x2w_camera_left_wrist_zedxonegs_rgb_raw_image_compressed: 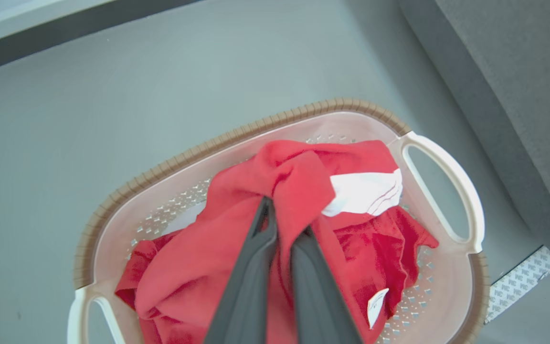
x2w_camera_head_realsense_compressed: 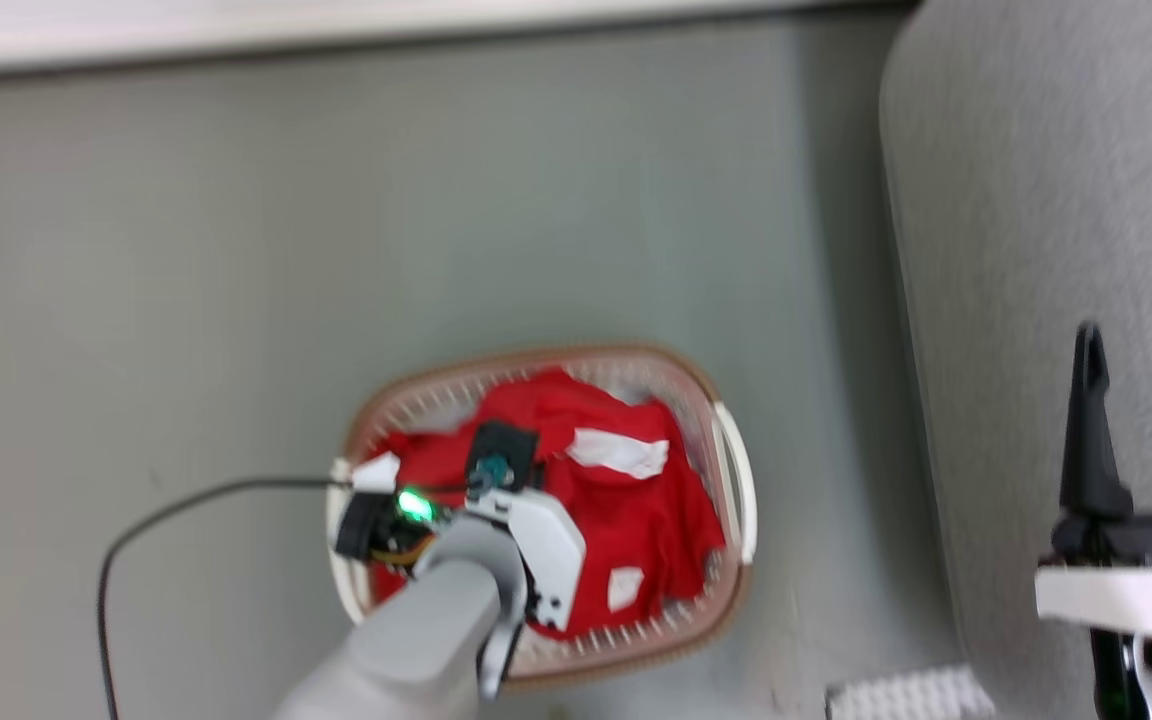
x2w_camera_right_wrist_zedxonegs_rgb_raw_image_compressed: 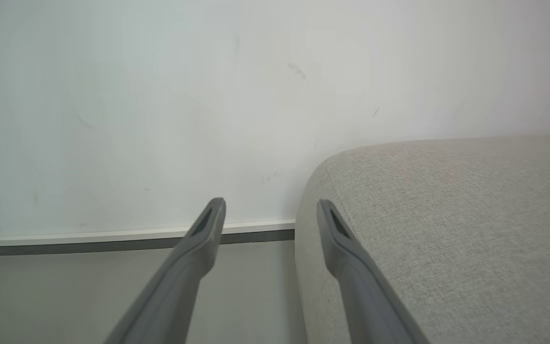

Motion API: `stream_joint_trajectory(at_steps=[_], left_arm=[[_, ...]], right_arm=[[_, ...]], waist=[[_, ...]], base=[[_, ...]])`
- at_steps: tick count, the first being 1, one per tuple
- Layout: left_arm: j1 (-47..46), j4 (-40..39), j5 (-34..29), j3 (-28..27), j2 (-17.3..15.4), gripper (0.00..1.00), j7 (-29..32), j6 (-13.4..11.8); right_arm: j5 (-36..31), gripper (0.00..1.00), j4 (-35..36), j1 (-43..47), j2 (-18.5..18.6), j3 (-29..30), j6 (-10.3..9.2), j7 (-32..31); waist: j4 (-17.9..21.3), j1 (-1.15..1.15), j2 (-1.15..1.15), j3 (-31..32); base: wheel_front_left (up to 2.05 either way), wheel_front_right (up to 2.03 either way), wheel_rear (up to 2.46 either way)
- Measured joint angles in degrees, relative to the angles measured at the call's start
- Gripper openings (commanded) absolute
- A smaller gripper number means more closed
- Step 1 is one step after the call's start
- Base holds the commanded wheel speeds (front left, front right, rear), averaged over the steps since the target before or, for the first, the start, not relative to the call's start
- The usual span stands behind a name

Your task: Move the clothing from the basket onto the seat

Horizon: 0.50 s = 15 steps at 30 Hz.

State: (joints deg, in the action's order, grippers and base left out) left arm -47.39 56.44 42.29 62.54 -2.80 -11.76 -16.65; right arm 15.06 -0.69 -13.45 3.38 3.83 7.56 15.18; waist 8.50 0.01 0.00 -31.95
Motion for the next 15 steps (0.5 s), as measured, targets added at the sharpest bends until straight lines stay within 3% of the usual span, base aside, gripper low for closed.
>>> stream_joint_trajectory(at_steps=[7, 15], left_arm=[[5.05, -5.67, 2.16, -1.9, -0.25, 0.0, -2.68, 0.56], [10.99, -18.18, 1.36, -2.85, -5.31, 0.0, -3.21, -0.63]], right_arm=[[-1.53, 1.0, -1.07, 6.47, 0.98, 1.75, 0.0, 0.0], [-2.54, 1.0, -1.02, 12.02, 1.85, 1.57, 0.0, 0.0]], waist=[[-2.95, 0.01, 0.0, 10.71], [-6.2, 0.02, 0.0, 21.53]], base=[[0.0, 0.0, 0.0], [0.0, 0.0, 0.0]])
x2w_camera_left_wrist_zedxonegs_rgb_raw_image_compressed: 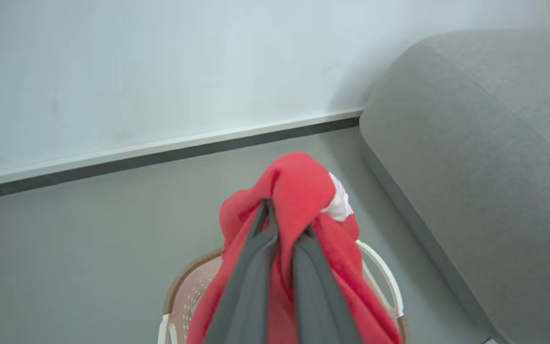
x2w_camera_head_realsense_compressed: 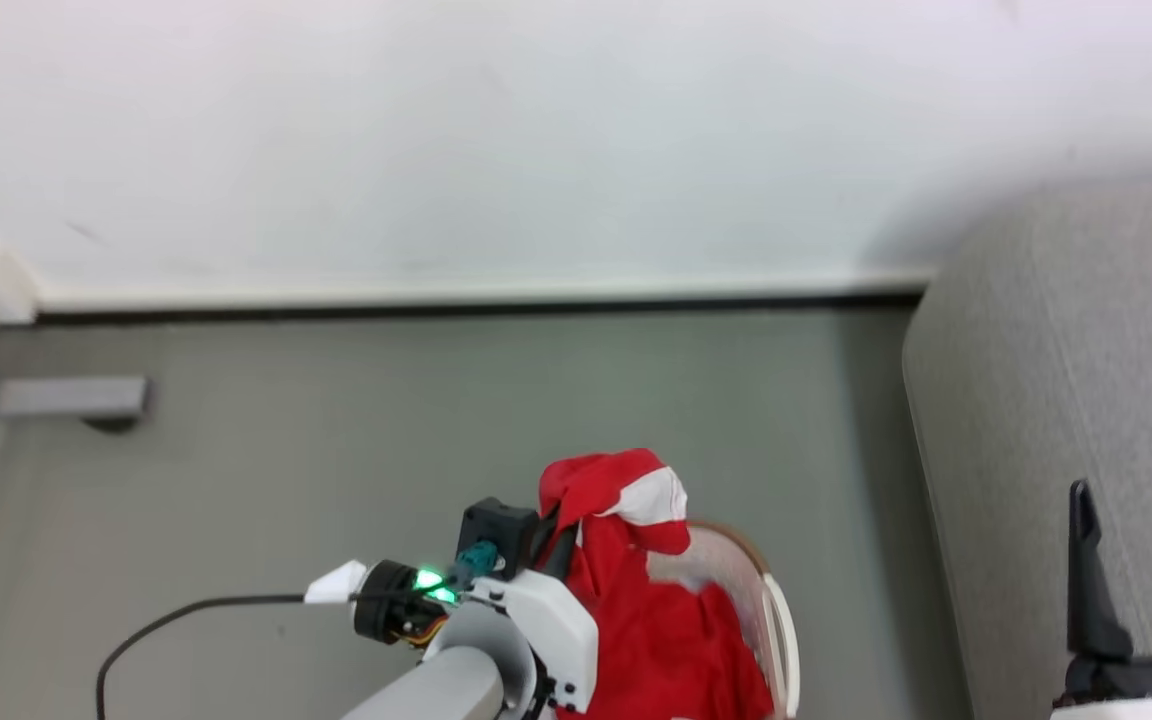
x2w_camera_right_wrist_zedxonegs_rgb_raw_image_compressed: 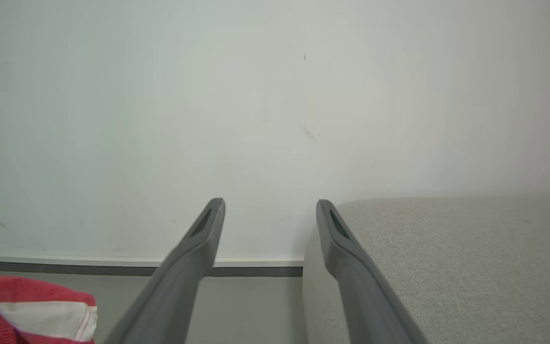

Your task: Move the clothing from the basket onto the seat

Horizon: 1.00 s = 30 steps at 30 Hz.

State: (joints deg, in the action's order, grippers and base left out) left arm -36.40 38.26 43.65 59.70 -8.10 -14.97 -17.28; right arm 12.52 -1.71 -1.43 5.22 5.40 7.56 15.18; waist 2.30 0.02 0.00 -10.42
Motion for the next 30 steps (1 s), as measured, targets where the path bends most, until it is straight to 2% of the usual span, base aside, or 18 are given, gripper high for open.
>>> stream_joint_trajectory(at_steps=[6, 14, 15, 19, 24, 30], left_arm=[[2.25, -13.19, -0.64, 0.76, -4.95, 0.0, 2.67, -2.27], [1.4, -29.58, -1.47, 2.35, -10.05, 0.0, 10.0, -5.0], [1.4, -29.58, -1.47, 2.35, -10.05, 0.0, 10.0, -5.0], [-0.36, -33.7, -2.86, 3.79, -11.26, 0.0, 13.51, -4.95], [-3.01, -36.96, -4.2, 6.04, -11.71, 0.0, 17.07, -4.35], [-4.36, -40.69, -4.32, 7.76, -10.47, 0.0, 20.01, -3.43]], right_arm=[[-1.96, 1.0, 0.48, 2.99, 3.15, -6.79, 0.0, 0.0], [-2.27, 1.0, 0.98, -0.26, 12.32, -25.62, -0.01, 0.0], [-2.27, 1.0, 0.98, -0.26, 12.32, -25.62, -0.01, 0.0], [-1.81, 1.0, 0.1, -4.82, 17.41, -35.33, -0.01, 0.0], [-0.41, 1.0, -1.41, -10.52, 21.51, -44.9, 0.0, -2.75], [-1.63, 1.0, -3.09, -14.57, 23.24, -47.56, -0.01, -4.12]], waist=[[-2.09, 0.0, 0.0, 6.94], [-3.95, -0.01, 0.0, 11.32], [-3.95, -0.01, 0.0, 11.32], [-4.22, -0.02, 0.0, 11.43], [-4.82, -0.02, 0.0, 11.66], [-5.54, -0.02, 0.0, 12.26]], base=[[0.0, 0.0, 0.0], [0.0, 0.0, 0.0], [0.0, 0.0, 0.0], [0.0, 0.0, 0.0], [0.0, 0.0, 0.0], [0.0, 0.0, 0.0]])
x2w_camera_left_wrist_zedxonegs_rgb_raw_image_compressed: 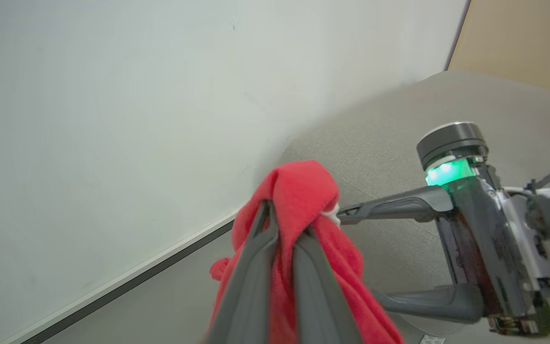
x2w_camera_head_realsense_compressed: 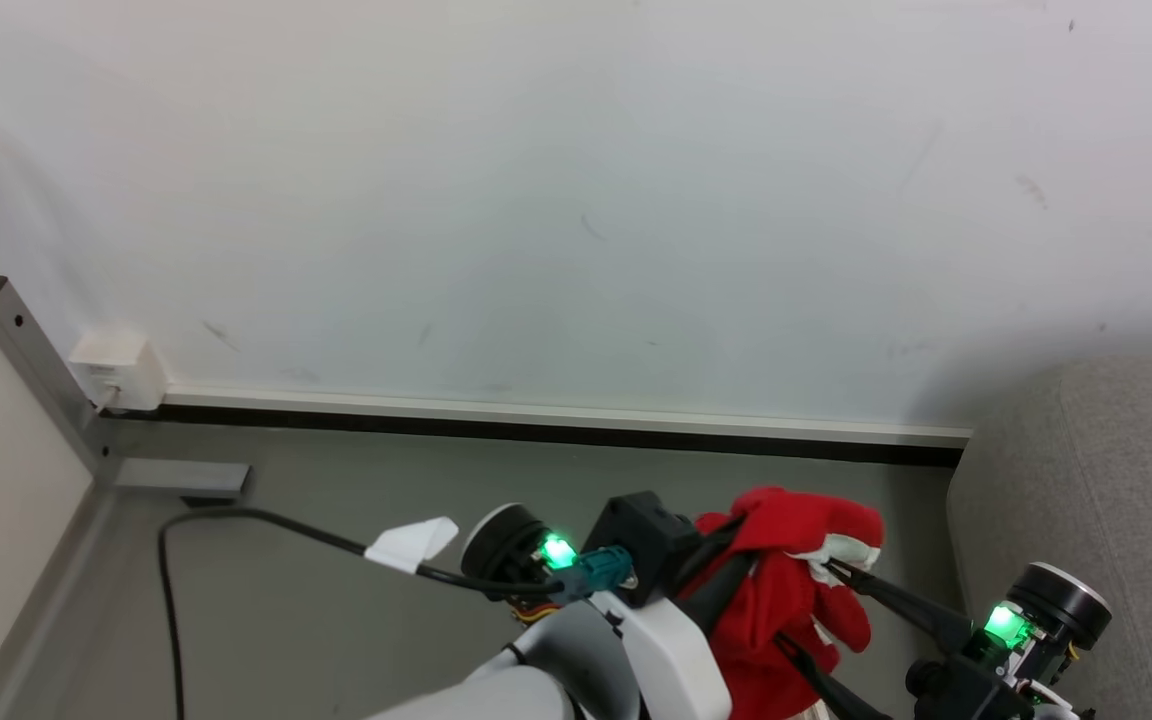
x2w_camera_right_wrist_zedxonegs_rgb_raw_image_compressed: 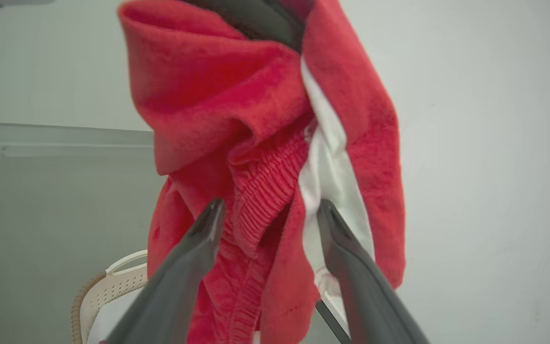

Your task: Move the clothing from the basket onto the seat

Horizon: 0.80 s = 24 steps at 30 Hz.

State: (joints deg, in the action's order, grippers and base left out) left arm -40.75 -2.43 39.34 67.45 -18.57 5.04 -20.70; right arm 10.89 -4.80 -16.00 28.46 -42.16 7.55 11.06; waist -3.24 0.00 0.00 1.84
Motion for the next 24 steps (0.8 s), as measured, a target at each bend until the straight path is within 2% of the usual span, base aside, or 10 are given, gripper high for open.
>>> stream_joint_trajectory(at_steps=[6, 7, 8, 9, 17, 18, 19, 20, 24], left_arm=[[0.02, -2.81, 1.56, 0.81, 1.87, 0.0, 0.99, 1.15], [0.05, -3.0, 1.8, 0.96, 2.21, 0.0, 1.13, 1.52], [0.06, -3.09, 2.02, 1.15, 2.45, 0.0, 1.26, 1.67], [0.1, -3.08, 2.11, 1.2, 2.69, 0.0, 1.26, 1.98], [0.58, -1.29, 3.32, 0.41, 3.12, 0.0, 0.79, 1.48], [0.74, -0.99, 3.32, 0.27, 3.07, 0.17, 0.42, 1.41], [0.85, -0.63, 3.32, 0.15, 3.02, 0.43, 0.16, 1.27], [0.93, -0.27, 3.32, 0.05, 2.99, 1.0, -0.16, 1.13], [1.63, 1.36, 3.32, -0.21, 2.93, 1.0, -1.19, 0.66]], right_arm=[[-0.29, 1.0, -1.0, -0.47, -1.23, 0.0, 0.0, -0.65], [-0.22, 0.72, -1.21, -0.55, -1.54, -0.09, 0.0, -0.56], [0.15, 0.14, -1.42, -0.62, -2.02, -0.08, 0.01, -0.42], [0.6, 0.0, -1.67, -0.75, -2.58, -0.03, 0.0, -0.42], [3.45, 0.0, -2.32, -1.47, -3.47, 0.48, 0.01, 0.75], [3.75, 0.0, -2.31, -1.46, -3.44, 0.96, 0.01, 0.94], [4.21, 0.0, -2.32, -1.42, -3.35, 1.46, 0.0, 1.08], [4.64, 0.0, -2.3, -1.31, -3.2, 1.9, 0.01, 1.12], [5.41, 0.0, -2.2, -0.24, -2.87, 4.31, 0.01, 1.48]], waist=[[-0.25, 0.0, 0.0, 0.43], [-0.27, 0.0, 0.0, 0.44], [-0.29, 0.0, 0.0, 0.46], [-0.28, 0.0, 0.0, 0.49], [0.33, 0.0, 0.0, 0.26], [0.48, -0.01, 0.0, 0.2], [0.65, -0.01, 0.0, 0.15], [0.84, 0.0, 0.0, 0.09], [1.93, 0.0, 0.0, -0.2]], base=[[0.0, 0.0, 0.0], [0.0, 0.0, 0.0], [0.0, 0.0, 0.0], [0.0, 0.0, 0.0], [0.0, 0.0, 0.0], [0.0, 0.0, 0.0], [0.0, 0.0, 0.0], [0.0, 0.0, 0.0], [0.0, 0.0, 0.0]])
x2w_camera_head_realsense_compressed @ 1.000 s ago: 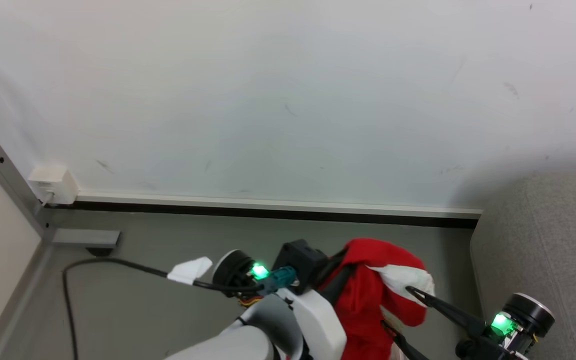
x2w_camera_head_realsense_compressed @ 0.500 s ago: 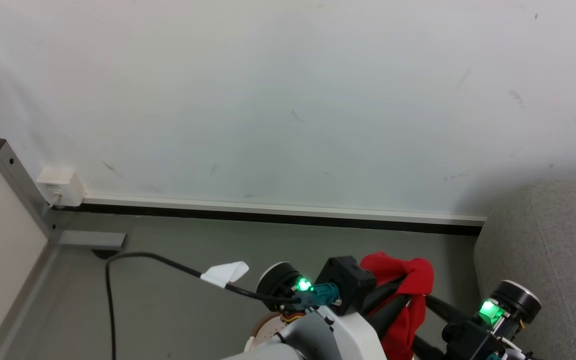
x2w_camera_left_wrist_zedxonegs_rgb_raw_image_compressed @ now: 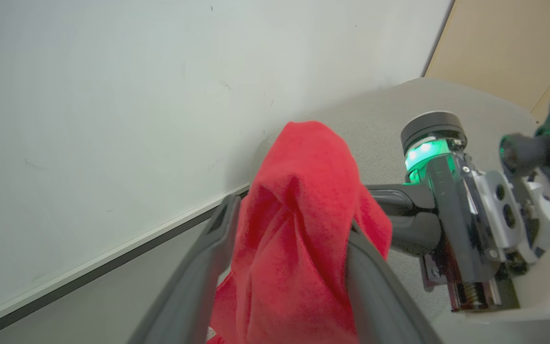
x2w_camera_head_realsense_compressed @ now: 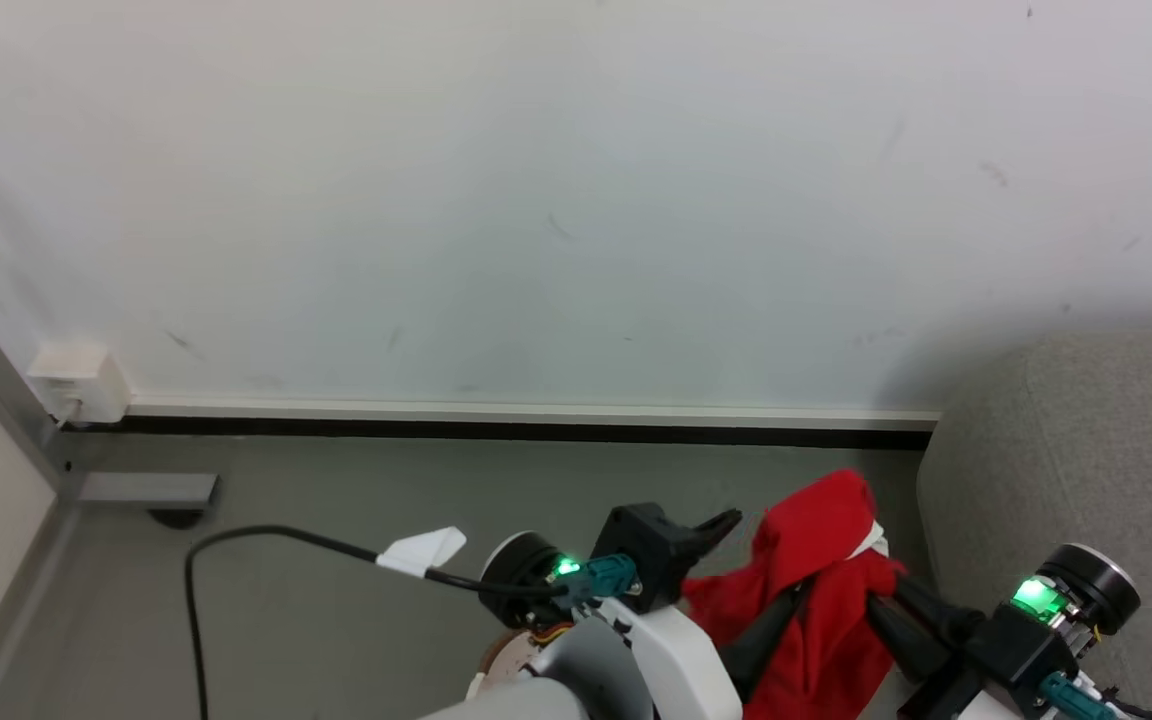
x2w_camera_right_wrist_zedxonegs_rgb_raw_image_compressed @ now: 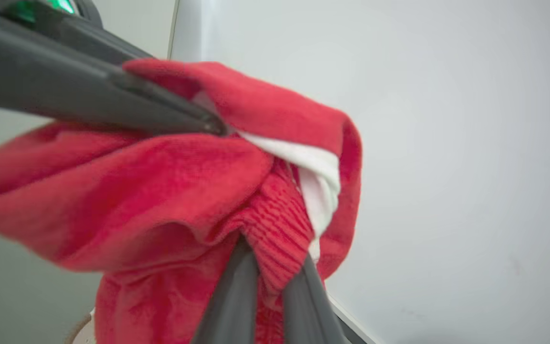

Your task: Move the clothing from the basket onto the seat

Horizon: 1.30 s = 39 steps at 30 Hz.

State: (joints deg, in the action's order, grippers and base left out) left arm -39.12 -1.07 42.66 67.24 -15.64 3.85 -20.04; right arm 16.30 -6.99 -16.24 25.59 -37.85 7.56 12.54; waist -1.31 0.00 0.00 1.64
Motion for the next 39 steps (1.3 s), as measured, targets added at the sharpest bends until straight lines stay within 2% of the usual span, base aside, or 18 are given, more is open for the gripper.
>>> stream_joint_trajectory(at_steps=[8, 24, 33, 36, 39], left_arm=[[0.84, 2.63, 0.32, 0.04, 0.18, 1.0, -1.68, 0.12], [-0.31, 7.01, -0.13, 0.41, 2.2, 1.0, -4.03, 1.65], [-4.32, 9.31, -1.12, 0.55, 3.78, 1.0, -3.82, 3.16], [-7.56, 10.93, -2.18, 0.05, 3.81, 1.0, -3.37, 3.81], [-11.84, 12.55, -3.38, -0.56, 4.32, 1.0, -3.19, 4.69]], right_arm=[[0.45, 0.0, 1.54, 1.16, 0.88, 4.52, 0.0, 0.41], [0.38, 0.0, 5.71, 2.4, 3.44, 12.93, 0.01, 0.45], [0.44, 0.0, 7.55, 1.87, 3.67, 18.81, 0.01, 1.18], [1.32, 0.0, 7.8, -0.9, 4.14, 22.06, 0.01, 1.57], [1.72, 0.0, 6.7, -5.19, 6.11, 25.31, 0.01, 1.63]], waist=[[4.58, 0.0, 0.0, -1.17], [19.03, 0.0, 0.0, -5.65], [20.97, -0.01, 0.0, -11.94], [20.69, -0.01, 0.0, -15.04], [20.12, -0.01, 0.0, -18.8]], base=[[0.0, 0.0, 0.0], [0.0, 0.0, 0.0], [0.0, 0.0, 0.0], [0.0, 0.0, 0.0], [0.0, 0.0, 0.0]])
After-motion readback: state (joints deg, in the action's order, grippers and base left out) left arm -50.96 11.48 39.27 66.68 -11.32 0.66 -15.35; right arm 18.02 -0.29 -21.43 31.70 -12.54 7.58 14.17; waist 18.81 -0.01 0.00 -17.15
